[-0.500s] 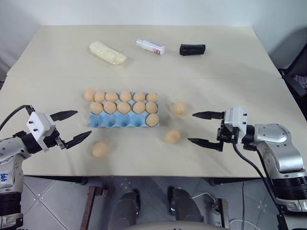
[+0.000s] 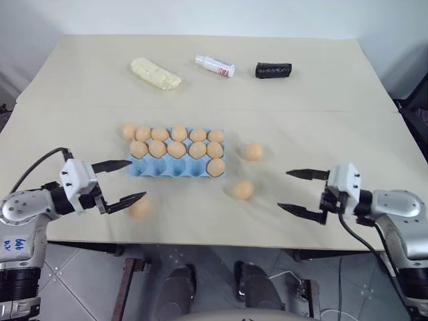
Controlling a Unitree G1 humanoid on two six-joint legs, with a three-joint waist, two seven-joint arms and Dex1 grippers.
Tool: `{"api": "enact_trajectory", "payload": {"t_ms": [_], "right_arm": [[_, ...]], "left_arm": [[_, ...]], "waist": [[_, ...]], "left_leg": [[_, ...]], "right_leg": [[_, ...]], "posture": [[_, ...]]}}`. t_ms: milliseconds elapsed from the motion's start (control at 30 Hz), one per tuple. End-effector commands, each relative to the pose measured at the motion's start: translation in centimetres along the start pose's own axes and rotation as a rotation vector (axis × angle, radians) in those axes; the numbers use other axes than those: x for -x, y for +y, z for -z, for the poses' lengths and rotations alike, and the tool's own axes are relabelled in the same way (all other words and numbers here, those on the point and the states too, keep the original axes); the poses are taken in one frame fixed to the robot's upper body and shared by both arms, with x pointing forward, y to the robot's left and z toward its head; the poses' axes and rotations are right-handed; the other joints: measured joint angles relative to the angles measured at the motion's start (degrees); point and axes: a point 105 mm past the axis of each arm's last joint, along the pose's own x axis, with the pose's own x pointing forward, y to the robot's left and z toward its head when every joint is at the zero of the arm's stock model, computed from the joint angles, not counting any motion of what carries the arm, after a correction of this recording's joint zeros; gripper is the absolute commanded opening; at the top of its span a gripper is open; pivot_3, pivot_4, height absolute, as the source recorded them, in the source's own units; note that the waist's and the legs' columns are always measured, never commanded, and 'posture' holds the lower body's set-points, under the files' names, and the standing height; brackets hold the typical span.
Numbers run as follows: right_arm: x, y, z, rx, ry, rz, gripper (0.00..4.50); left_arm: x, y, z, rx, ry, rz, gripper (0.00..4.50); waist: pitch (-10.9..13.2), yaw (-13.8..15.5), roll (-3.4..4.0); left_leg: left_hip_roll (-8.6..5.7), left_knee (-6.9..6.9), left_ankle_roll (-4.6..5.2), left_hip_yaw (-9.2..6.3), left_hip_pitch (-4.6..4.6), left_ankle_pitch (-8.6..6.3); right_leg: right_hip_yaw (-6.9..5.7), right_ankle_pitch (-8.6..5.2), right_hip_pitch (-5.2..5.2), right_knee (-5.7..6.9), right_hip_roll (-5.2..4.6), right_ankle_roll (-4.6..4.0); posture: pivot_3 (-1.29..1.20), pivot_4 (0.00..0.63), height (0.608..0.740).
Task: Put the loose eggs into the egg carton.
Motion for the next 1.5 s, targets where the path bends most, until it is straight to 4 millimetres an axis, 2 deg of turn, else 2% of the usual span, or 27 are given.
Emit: {"api": "enact_trajectory", "payload": {"t_ms": [33, 133, 333, 467, 667, 767, 867, 967, 1100, 1233, 1500], "right_arm": [[0.5, 0.0, -0.4, 0.032, -0.004, -0.008, 4.50], [-0.5, 0.1, -0.8, 0.033, -0.023, -0.024, 4.50], [-4.9, -0.7, -2.1, 0.029, -0.104, -0.056, 4.50], [-8.5, -0.6, -1.9, 0.030, -0.099, -0.143, 4.50], [-10.8, -1.2, -1.2, 0.035, -0.095, -0.168, 4.50], [-11.6, -1.2, -1.2, 0.025, -0.109, -0.176, 3.96], [-11.7, -0.9, -1.7, 0.028, -0.139, -0.192, 2.93], [-11.7, -0.6, -3.0, 0.034, -0.179, -0.209, 1.99], [-12.4, -0.3, -6.4, 0.024, -0.269, -0.217, 1.99], [-15.1, -0.7, -9.2, 0.048, -0.282, -0.168, 1.99], [-20.3, -1.4, -10.5, 0.060, -0.217, -0.101, 1.99]], "left_arm": [[-0.7, -0.7, -1.0, -0.047, -0.034, 0.059, 4.44], [-0.9, -0.8, -1.0, -0.032, -0.043, 0.075, 4.44], [-0.5, -0.4, -0.7, -0.030, -0.025, 0.049, 4.44], [0.1, -0.4, -0.8, -0.027, -0.019, 0.026, 4.44], [0.8, -0.7, -0.7, -0.021, -0.009, -0.009, 4.44], [1.0, -0.8, -0.7, -0.017, -0.007, -0.029, 4.50], [1.3, -0.7, -0.6, -0.011, -0.006, -0.054, 4.50], [1.8, -0.6, -0.4, -0.001, 0.000, -0.090, 4.50], [2.6, -0.1, -0.1, 0.013, 0.009, -0.153, 4.50], [3.5, 0.5, 0.3, 0.044, 0.002, -0.234, 4.50], [4.6, 0.2, 1.5, 0.091, 0.018, -0.309, 4.50]], "waist": [[0.0, -0.1, 0.00], [0.0, -0.2, 0.00], [0.0, -0.4, -0.02], [0.0, -0.4, -0.03], [0.0, -0.4, -0.02], [0.0, -0.5, -0.02], [0.0, -0.7, -0.02], [0.0, -0.9, -0.02], [0.0, -1.5, -0.03], [0.0, -2.1, -0.02], [0.0, -1.8, -0.06]], "left_leg": [[0.03, 0.00, 0.00, 0.07, 0.03, 0.00], [0.13, 0.05, 0.00, 0.34, 0.21, 0.00], [0.30, 0.41, 0.03, 0.41, 0.26, 0.02], [0.28, 0.52, 0.05, 0.46, 0.21, 0.02], [0.30, 0.48, 0.08, 0.46, 0.06, -0.04], [0.32, 0.48, 0.05, 0.47, 0.02, -0.08], [0.32, 0.45, 0.05, 0.48, 0.01, -0.09], [0.34, 0.45, 0.05, 0.49, 0.01, -0.10], [0.38, 0.46, 0.04, 0.48, 0.02, -0.10], [0.53, 0.46, -0.01, 0.61, 0.09, -0.13], [0.58, 0.40, -0.13, 0.67, -0.01, -0.20]], "right_leg": [[0.00, 0.02, 0.00, 0.00, 0.04, -0.01], [0.07, 0.11, 0.01, 0.06, 0.18, -0.07], [0.12, 0.16, 0.10, 0.09, 0.29, -0.50], [0.15, 0.19, 0.09, 0.08, 0.22, -0.56], [0.09, 0.32, -0.08, 0.09, -0.02, -0.40], [0.02, 0.38, -0.12, 0.09, -0.02, -0.29], [-0.02, 0.42, -0.14, 0.08, -0.02, -0.21], [-0.04, 0.42, -0.14, 0.08, -0.02, -0.22], [-0.02, 0.42, -0.14, 0.10, -0.02, -0.22], [-0.02, 0.45, -0.21, 0.21, 0.02, -0.32], [-0.18, 0.44, -0.41, 0.23, -0.03, -0.45]], "posture": [[0.00, 0.150, 0.740], [0.00, 0.150, 0.740], [0.00, 0.150, 0.740], [0.00, 0.150, 0.740], [0.00, 0.150, 0.740], [0.00, 0.150, 0.740], [0.00, 0.150, 0.740], [0.00, 0.150, 0.740], [0.00, 0.150, 0.740], [0.00, 0.150, 0.740], [0.00, 0.150, 0.740]]}}
